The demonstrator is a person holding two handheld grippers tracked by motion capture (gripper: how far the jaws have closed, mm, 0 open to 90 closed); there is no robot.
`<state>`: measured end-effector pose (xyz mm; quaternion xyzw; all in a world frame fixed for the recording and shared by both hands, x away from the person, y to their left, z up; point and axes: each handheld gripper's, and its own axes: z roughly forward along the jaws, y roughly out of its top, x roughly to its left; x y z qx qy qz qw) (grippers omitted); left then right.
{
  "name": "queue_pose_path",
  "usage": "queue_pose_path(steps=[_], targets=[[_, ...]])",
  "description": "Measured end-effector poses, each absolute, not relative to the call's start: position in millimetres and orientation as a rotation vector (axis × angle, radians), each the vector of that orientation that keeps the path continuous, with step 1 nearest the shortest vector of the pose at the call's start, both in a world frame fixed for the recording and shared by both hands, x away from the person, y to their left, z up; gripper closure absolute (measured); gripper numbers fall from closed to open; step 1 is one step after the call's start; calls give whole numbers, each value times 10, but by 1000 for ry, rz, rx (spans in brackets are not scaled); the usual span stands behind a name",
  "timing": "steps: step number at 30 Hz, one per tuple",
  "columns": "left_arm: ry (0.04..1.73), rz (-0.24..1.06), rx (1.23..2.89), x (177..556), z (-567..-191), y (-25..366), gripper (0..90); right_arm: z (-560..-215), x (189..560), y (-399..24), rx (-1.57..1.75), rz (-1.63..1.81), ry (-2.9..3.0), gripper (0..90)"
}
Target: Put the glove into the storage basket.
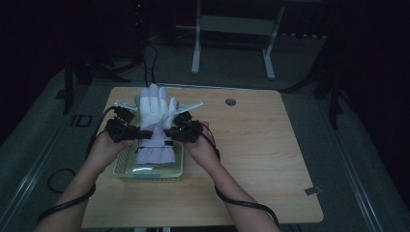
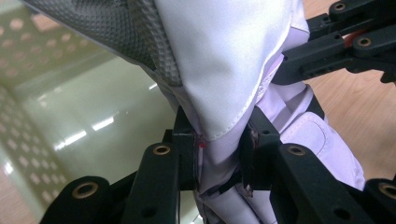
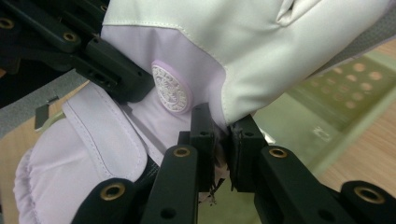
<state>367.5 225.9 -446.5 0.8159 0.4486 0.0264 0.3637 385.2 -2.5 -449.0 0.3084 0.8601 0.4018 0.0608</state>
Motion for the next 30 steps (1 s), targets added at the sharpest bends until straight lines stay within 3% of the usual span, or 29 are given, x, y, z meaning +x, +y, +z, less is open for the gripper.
queue_pose_path(steps=[11,19,24,26,27,30], targets=[[1226,-5,2127,3786,-4979,2264,705,-4933,3926,123,1028,1064,2670,820],[1303,-28,2188,3817,-5082,2177,680,-5048,3921,206,1029,936,2701,806],[1371,-27,2234,3843,-5144,2109,609,-5060,3909,248,1006,864,2713,729],[1408,-14,2257,3860,-5195,2071,582,-5063,3910,245,1005,876,2717,659],[1420,6,2261,3863,-5204,2049,558,-5065,3913,242,1002,895,2726,600],[1413,107,2311,3848,-5197,1979,507,-5064,3902,239,972,882,2724,574]])
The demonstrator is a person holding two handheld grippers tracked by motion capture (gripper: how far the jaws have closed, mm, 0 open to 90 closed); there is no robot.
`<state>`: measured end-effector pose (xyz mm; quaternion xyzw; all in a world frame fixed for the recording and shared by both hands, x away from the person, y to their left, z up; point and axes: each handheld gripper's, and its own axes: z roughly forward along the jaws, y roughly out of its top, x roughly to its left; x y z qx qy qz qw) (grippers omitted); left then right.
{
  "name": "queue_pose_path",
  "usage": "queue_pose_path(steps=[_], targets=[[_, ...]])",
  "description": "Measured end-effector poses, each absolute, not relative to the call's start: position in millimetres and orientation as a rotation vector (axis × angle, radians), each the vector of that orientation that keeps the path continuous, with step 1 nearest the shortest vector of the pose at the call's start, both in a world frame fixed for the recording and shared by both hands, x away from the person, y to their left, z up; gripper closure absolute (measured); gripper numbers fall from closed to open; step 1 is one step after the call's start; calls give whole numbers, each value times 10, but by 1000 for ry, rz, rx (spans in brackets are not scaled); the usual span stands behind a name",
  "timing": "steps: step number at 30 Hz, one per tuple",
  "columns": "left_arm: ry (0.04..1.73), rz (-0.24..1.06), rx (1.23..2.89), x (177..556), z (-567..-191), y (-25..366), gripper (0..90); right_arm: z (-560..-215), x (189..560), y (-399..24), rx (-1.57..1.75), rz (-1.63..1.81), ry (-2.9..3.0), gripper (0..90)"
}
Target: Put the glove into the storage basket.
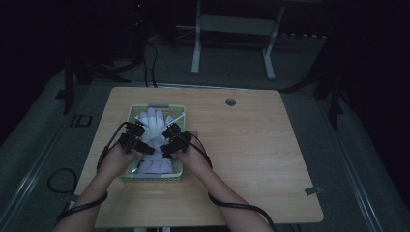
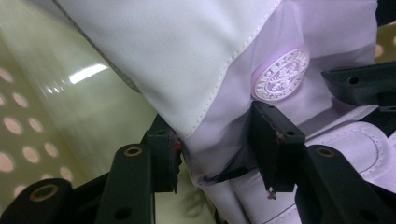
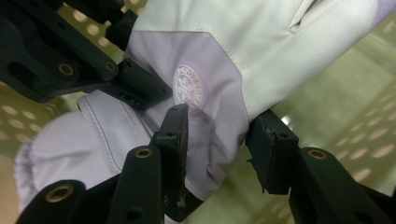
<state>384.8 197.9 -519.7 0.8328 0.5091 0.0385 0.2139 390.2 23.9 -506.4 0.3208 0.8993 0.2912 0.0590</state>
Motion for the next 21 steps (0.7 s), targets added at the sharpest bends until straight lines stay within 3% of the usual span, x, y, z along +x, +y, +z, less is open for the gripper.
queue_pose_path(steps=[4,11,12,15,21], targets=[[1422,193,2335,3842,-5192,1938,436,-5036,3920,163,972,944,2712,471],[1380,310,2195,3742,-5114,2063,165,-4876,3916,-41,919,1140,2704,320],[1364,322,2171,3712,-5091,2068,80,-4833,3908,-96,900,1183,2714,269],[1319,326,2112,3628,-5020,2080,20,-4806,3901,-139,889,1202,2707,253],[1241,300,2023,3460,-4885,2002,19,-4799,3879,-264,828,1254,2715,177]])
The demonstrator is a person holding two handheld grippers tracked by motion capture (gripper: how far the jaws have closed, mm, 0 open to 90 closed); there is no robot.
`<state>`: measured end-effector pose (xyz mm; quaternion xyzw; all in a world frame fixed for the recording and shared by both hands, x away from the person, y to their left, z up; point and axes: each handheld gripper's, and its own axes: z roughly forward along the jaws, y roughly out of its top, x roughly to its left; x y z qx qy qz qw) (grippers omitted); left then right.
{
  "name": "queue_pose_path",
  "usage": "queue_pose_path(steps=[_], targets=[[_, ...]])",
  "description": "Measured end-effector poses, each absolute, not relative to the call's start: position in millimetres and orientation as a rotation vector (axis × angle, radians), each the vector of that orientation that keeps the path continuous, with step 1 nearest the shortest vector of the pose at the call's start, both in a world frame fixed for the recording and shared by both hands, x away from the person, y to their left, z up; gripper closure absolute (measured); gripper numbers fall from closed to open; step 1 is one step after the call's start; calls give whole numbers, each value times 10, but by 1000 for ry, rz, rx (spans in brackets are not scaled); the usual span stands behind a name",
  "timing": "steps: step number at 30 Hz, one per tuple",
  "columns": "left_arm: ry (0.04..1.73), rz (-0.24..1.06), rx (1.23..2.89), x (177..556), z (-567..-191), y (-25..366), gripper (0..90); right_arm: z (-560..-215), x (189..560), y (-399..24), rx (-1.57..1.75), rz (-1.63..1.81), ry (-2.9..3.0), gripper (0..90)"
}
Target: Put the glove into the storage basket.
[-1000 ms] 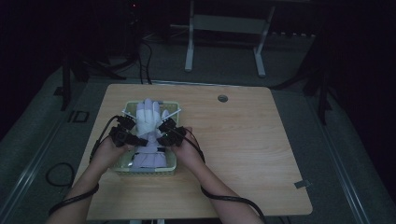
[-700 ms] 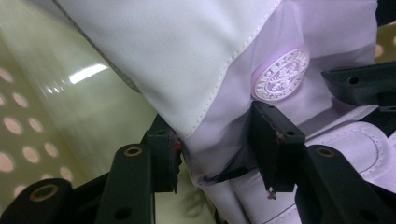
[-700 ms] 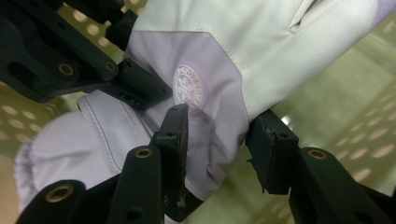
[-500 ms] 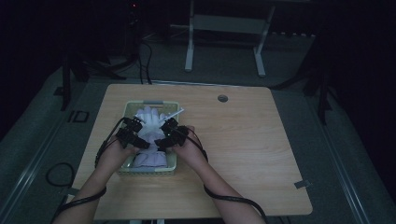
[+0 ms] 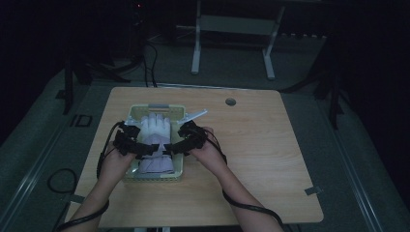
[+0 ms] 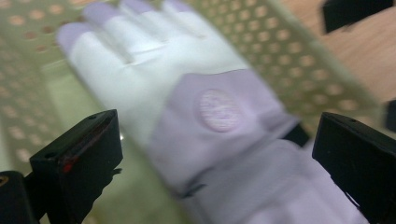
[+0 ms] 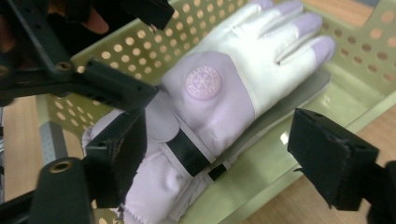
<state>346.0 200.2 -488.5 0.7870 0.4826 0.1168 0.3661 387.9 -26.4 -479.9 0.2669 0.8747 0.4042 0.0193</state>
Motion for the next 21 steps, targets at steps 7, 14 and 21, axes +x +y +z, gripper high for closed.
queue_pose_path(steps=[7,14,21], targets=[[1184,293,1978,3325,-4769,1875,20,-4816,3875,-428,800,1274,2722,153],[1127,262,1964,3210,-4721,1692,20,-4798,3890,-627,808,1274,2706,148],[1040,258,2000,3082,-4650,1411,21,-4802,3855,-840,794,1258,2683,148]])
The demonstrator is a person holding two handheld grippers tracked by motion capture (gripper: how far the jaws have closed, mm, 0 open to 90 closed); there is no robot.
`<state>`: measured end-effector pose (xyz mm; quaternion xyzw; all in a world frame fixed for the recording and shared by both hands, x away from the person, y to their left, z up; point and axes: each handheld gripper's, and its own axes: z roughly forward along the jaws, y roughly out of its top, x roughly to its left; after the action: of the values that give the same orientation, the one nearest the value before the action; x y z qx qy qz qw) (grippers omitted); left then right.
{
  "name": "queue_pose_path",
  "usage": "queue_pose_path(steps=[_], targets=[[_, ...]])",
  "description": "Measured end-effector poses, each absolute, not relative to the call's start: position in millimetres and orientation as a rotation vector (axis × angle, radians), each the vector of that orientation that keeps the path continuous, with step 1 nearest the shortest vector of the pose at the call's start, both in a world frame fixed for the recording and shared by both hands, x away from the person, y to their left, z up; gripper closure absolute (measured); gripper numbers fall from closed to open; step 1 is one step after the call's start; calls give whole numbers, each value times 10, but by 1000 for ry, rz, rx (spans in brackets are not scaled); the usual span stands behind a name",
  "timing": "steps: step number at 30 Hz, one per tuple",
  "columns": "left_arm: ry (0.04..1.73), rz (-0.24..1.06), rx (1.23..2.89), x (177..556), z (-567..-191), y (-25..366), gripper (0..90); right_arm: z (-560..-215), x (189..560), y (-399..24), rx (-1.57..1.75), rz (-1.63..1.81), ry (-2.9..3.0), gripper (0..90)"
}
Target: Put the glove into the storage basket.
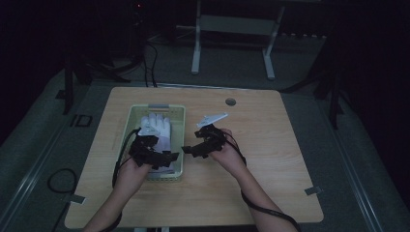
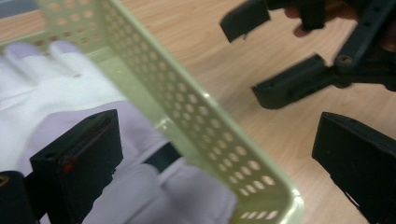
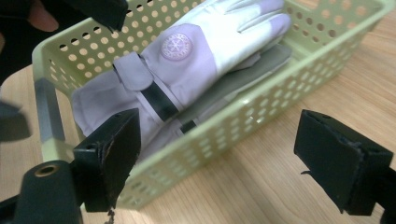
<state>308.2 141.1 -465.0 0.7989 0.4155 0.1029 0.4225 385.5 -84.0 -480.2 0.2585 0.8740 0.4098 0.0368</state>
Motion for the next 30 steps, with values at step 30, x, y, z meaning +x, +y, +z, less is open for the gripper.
queue_pose_path(steps=[30], targets=[[674,105,2064,2728,-4810,156,60,-5100,3625,-1979,793,1221,2616,140]])
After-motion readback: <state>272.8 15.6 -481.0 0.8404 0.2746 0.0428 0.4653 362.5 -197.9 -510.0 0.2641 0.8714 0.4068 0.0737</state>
